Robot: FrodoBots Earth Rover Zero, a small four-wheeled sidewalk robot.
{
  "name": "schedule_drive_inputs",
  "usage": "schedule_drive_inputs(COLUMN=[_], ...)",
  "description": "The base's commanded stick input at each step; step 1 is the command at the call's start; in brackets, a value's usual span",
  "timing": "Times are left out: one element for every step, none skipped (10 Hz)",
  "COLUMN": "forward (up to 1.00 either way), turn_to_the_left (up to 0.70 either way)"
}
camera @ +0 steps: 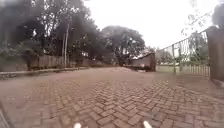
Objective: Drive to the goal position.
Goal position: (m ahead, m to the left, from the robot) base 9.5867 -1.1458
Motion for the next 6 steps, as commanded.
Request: schedule_drive_inputs(forward=[0.50,0.50,0.50,0.50,0.50,0.50], turn_to_the_left=[0.00,0.00,0.00,0.00,-0.50,-0.50])
